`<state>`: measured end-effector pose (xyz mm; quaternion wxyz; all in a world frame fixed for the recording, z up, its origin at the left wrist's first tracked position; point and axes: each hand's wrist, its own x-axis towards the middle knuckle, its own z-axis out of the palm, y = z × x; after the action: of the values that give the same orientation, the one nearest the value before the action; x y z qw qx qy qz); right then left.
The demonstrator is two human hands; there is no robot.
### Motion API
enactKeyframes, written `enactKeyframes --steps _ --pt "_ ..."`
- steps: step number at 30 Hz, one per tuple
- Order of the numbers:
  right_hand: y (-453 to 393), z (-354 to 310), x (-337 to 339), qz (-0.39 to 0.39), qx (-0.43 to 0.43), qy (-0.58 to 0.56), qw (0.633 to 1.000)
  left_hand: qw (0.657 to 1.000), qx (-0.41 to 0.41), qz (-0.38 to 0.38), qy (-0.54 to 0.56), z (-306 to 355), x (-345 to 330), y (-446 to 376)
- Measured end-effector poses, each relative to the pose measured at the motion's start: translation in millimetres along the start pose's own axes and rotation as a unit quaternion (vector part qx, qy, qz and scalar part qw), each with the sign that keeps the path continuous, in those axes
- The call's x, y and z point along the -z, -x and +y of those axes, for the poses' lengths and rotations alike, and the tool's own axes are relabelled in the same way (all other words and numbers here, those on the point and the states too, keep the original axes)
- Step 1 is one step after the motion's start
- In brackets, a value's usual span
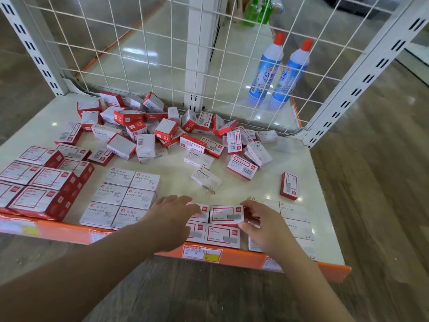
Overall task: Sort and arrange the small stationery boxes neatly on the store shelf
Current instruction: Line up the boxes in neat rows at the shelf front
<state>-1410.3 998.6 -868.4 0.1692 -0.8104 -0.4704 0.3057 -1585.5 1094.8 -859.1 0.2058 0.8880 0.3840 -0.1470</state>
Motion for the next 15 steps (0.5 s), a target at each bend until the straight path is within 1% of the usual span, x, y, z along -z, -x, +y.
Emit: enactKeyframes --steps 4,11,15 --pt "-4.7 -1.4 0.2 -0.006 -0.001 0.045 0.999 0.999 0.0 0.014 0.04 -2.7 -1.3 -2.0" --pt "-9.5 -9.0 1.9 -0.031 0.03 0.156 0.987 0.999 0.001 0.023 0.038 -3.8 -1.6 -4.1" --pt "-9.8 -9.6 -0.4 -0.028 0.043 0.165 0.985 0.999 -0.002 0.025 0.035 -3.0 -0.8 -4.9"
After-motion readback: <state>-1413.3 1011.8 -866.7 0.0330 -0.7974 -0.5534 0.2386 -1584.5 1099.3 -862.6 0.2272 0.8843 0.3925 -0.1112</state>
